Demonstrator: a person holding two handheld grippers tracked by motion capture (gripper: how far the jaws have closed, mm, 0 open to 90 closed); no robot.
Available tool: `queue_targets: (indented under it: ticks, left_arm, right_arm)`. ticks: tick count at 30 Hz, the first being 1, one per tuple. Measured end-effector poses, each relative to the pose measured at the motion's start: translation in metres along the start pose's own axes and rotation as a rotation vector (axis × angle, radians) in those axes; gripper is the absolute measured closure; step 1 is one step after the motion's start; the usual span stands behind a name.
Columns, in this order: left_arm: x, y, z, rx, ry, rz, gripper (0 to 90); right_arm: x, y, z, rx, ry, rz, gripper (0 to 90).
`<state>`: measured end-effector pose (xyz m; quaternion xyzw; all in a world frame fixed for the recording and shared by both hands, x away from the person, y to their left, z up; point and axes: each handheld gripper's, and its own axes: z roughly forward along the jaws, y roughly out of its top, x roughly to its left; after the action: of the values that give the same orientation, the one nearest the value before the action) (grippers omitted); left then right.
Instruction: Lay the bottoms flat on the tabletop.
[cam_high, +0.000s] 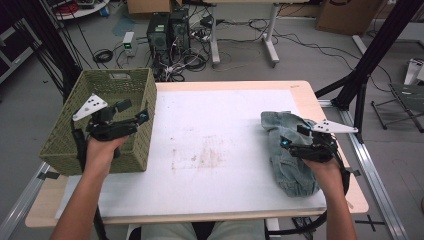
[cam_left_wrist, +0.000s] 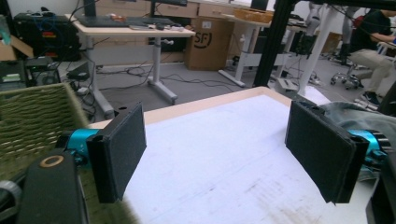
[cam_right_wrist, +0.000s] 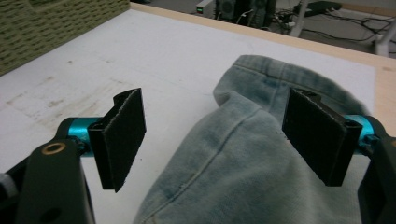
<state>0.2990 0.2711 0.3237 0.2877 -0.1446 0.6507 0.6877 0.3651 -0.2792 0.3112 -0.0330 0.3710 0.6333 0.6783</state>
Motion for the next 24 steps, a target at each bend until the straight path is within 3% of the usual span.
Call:
queue_targets:
  ticks: [3, 8, 13, 21, 24]
  left_arm:
    - [-0.015, 0.000, 0.008, -0.004, -0.029, 0.010, 20.5]
    - [-0.034, -0.003, 0.025, 0.015, -0.073, 0.035, 20.7]
    - [-0.046, -0.008, 0.038, 0.034, -0.101, 0.049, 21.0]
    - [-0.059, -0.017, 0.053, 0.054, -0.128, 0.066, 22.2]
    - [-0.061, -0.020, 0.056, 0.054, -0.138, 0.065, 23.0]
  right_arm:
    - [-0.005, -0.001, -0.004, 0.008, -0.042, -0.003, 22.6]
    - [-0.025, -0.008, -0.017, 0.030, -0.136, 0.027, 32.6]
    - [-0.043, -0.018, -0.025, 0.067, -0.178, 0.063, 37.3]
    - [-0.048, -0.037, 0.004, 0.185, -0.198, 0.077, 38.0]
    - [-0.047, -0.046, 0.022, 0.250, -0.201, 0.069, 51.0]
